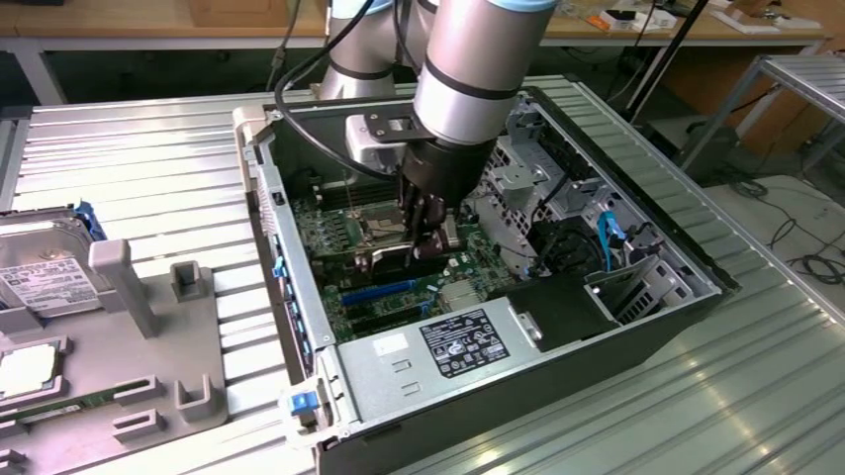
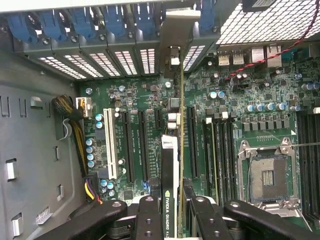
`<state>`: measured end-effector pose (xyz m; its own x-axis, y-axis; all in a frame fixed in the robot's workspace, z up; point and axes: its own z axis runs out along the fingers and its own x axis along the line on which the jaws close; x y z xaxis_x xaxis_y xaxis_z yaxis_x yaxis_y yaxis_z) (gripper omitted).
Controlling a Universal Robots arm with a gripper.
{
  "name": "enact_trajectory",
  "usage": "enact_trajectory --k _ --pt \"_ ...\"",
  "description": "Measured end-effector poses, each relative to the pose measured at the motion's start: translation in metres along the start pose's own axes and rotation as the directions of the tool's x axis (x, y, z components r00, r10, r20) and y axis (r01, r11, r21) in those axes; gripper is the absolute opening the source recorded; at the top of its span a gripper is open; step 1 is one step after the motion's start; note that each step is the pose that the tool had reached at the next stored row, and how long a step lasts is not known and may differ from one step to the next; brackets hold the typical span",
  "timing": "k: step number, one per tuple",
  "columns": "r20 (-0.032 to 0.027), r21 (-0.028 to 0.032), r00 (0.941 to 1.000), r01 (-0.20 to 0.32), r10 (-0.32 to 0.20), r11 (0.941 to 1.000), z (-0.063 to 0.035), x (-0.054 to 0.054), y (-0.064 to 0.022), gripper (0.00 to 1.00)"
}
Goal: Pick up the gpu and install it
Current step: 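Insert the gpu into the slot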
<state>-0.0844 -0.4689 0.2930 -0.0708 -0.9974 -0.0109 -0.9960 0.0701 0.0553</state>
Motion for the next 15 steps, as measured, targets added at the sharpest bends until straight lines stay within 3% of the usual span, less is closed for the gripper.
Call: enact_trajectory --k 2,4,15 --pt "0.0 -0.0001 1.0 0.0 0.0 1.0 0.0003 0.0 0.0 0.27" --pt "-0.0002 -0.007 1.0 0.0 0.0 1.0 0.0003 -0.0002 -0.0033 0.27" --pt "-0.0008 -0.013 1.0 0.0 0.0 0.9999 0.0006 -0.0002 -0.0043 0.27"
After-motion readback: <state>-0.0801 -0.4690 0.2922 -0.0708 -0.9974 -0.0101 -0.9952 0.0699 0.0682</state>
